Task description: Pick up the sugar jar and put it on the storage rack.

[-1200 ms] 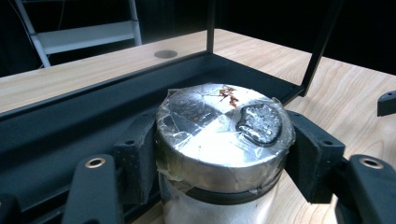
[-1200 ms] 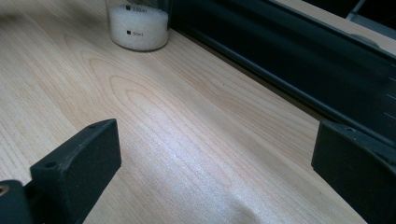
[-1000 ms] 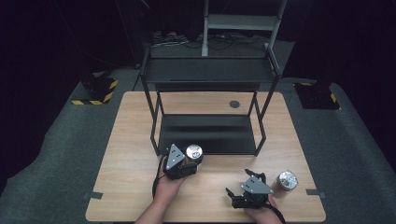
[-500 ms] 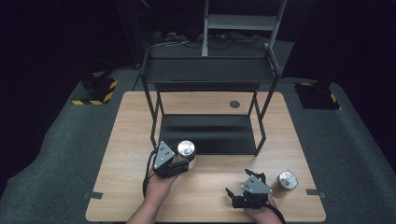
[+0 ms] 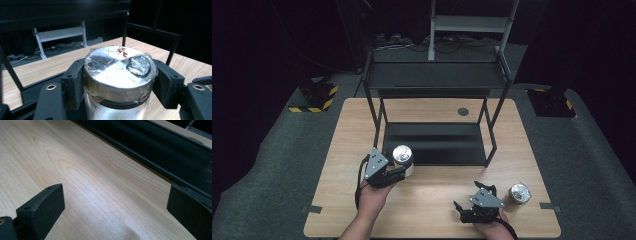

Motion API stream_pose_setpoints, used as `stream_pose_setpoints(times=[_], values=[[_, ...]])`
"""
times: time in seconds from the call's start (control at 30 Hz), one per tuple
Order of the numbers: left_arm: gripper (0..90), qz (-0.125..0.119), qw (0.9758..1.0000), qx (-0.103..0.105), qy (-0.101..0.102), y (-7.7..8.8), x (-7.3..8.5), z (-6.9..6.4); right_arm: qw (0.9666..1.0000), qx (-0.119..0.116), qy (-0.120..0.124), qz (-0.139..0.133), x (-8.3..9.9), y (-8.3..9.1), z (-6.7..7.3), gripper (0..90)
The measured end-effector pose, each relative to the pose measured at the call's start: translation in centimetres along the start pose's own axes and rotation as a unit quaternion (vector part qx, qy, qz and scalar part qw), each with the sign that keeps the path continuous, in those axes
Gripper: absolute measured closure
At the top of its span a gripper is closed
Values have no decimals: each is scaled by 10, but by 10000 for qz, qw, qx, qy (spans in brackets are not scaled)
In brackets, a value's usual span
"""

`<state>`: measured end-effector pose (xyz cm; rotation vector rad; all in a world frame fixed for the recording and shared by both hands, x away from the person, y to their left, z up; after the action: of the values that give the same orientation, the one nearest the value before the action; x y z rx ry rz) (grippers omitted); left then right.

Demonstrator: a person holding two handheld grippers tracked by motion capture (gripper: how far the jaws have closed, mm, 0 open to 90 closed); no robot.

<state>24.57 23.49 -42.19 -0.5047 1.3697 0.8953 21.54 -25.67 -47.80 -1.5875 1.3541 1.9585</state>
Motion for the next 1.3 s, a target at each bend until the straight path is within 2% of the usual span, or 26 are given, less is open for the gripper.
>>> stream_pose_setpoints(times=[0.27, 0.83, 1.3], values=[[346, -95, 9999, -84, 82, 8, -8, 8, 10000, -3, -7, 1, 0, 0, 0, 8], [346, -316, 9993, -193, -3, 16, -31, 16, 10000, -6, -29, 2, 0, 0, -1, 7], [346, -470, 9987, -181, -40, 15, -50, 21, 10000, -18, -55, 4, 0, 0, -1, 7]])
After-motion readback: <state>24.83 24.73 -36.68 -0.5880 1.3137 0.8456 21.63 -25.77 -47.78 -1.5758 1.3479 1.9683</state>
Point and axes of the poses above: each handheld gripper's, and its own axes: y roughly backward along the jaws, x roughly out of its underside, z roughly to its left, the point moved 1 cm from there along -y, roughly forward along the jaws, and after that the axes turned 11 degrees about -y, right-handed, at the moved point
